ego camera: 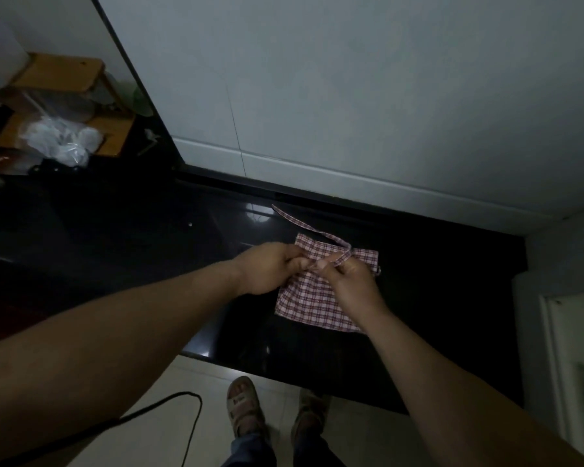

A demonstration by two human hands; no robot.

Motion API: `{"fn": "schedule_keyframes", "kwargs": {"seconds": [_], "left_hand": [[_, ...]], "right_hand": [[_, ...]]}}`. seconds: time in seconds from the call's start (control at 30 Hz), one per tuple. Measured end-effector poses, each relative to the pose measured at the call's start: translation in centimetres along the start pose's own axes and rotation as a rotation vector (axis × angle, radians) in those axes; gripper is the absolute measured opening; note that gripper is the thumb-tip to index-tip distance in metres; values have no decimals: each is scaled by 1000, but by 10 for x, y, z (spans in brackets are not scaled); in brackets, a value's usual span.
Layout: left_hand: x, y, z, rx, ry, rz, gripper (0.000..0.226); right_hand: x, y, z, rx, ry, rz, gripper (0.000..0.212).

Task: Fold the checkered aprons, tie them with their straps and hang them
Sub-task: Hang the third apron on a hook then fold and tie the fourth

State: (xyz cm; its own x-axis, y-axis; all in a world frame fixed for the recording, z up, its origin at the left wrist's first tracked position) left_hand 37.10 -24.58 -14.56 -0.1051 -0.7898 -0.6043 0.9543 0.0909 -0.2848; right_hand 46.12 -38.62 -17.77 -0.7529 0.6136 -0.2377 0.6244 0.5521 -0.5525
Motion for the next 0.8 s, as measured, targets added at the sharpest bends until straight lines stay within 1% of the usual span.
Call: {"fn": "schedule_keyframes", "kwargs": {"seconds": [0.07,0.1,0.13,0.2,0.23,0.27,0.3,0.37,0.4,0.43,0.5,0.53,0.57,0.63,0.7,0.73,0.8], "left_hand": [[13,-5,-16,-122,-299,92,33],[17,-9,-27,-169,-336,124,35],[18,-12,-39,-195,-275,151,36],[17,-22,-61,-255,-11,178,36],[16,-26,-67,-283,42,216,37],[16,-29,-67,-286,12,279,38],[16,-30,-64,-285,-95,361,39],[14,-31,-45,-269,-429,533,43],[12,-28,-32,-249,-571,585,41],[12,-22,-19,-221,-698,583,39],[12,-8,9,-142,-894,485,36],[12,-2,20,-93,-894,415,34],[11,5,28,-45,-806,349,34],[11,17,32,44,-493,251,35],[13,25,27,132,-207,196,36],[16,25,21,155,-122,171,35],[23,21,7,158,-51,139,33]], "right_hand": [[-7,-2,4,-27,-74,150,13],[-12,-4,8,-42,-144,240,12],[-18,-7,13,-54,-237,329,14],[-28,-14,28,-48,-426,454,20],[-31,-17,33,-45,-479,484,20],[-32,-19,37,-35,-507,499,20],[-32,-19,37,-24,-520,505,19],[-29,-18,34,-10,-546,507,17],[-28,-18,30,-14,-576,506,17],[-28,-18,27,-17,-610,507,17],[-28,-16,22,-13,-668,499,18],[-28,-16,20,-13,-688,494,18],[-28,-15,19,-18,-705,488,18],[-25,-13,16,-34,-733,452,17],[-25,-13,17,-44,-720,413,18],[-27,-13,19,-48,-701,407,19],[-33,-14,22,-37,-661,430,20]]}}
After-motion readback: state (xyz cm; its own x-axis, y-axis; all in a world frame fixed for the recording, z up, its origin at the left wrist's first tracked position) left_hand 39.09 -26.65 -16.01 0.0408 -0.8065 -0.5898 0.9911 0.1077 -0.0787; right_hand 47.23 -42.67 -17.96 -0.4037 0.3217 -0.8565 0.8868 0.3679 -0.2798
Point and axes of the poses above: each hand's wrist, its own y-axis towards the middle knuckle, its own x-axis out of the palm, z = x × y, the point moved 7 cm from there along y, towards the middle knuckle, and after that the axes turned 10 degrees about x, right-handed, at the moved point
